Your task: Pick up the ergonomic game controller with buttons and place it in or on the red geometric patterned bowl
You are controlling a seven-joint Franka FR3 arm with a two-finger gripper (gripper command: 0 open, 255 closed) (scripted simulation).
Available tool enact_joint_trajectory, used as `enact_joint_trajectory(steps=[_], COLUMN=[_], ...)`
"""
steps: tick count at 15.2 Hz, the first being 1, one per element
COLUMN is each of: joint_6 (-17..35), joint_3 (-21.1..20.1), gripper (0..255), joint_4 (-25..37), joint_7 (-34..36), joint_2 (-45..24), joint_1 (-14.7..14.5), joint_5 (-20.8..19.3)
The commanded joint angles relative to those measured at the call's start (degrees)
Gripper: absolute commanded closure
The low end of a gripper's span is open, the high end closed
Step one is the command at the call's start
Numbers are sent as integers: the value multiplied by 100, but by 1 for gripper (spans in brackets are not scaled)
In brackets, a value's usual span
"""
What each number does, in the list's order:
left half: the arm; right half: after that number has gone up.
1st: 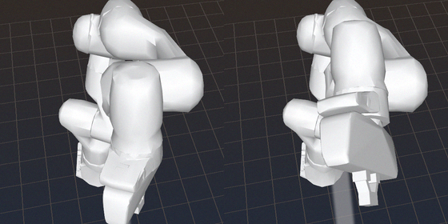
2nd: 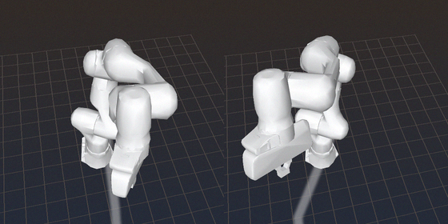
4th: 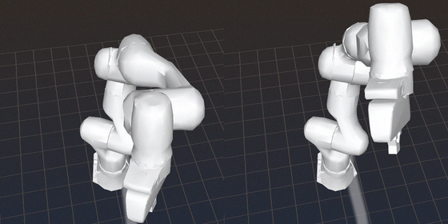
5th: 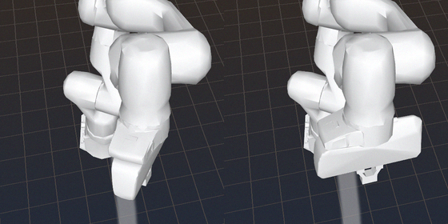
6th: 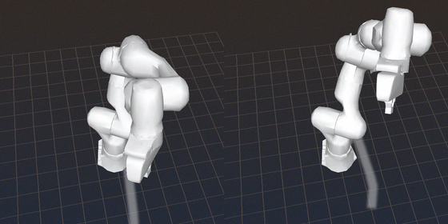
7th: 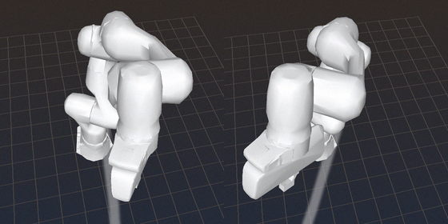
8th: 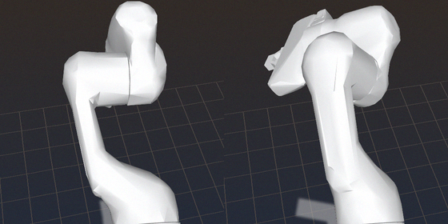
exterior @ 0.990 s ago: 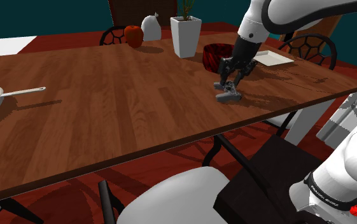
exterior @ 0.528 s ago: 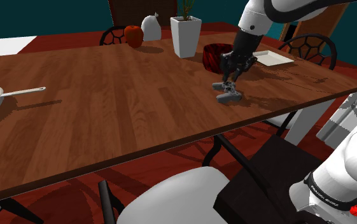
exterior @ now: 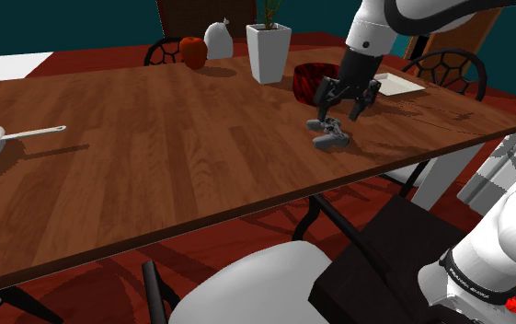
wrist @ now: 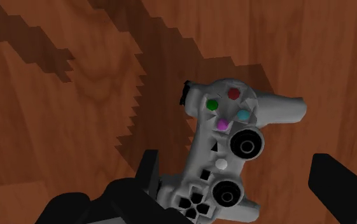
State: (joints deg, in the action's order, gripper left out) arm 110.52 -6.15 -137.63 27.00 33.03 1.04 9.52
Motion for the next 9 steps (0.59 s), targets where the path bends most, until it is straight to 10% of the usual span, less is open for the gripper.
enact_joint_trajectory(steps=[1,9], joint_6=[178,305], joint_3=[-26,-41], gripper=[0,0], joint_4=[-130,-226], joint_7=[2,-1], joint_2=[-47,-78], joint_1=[-9,-15], joint_5=[19,31])
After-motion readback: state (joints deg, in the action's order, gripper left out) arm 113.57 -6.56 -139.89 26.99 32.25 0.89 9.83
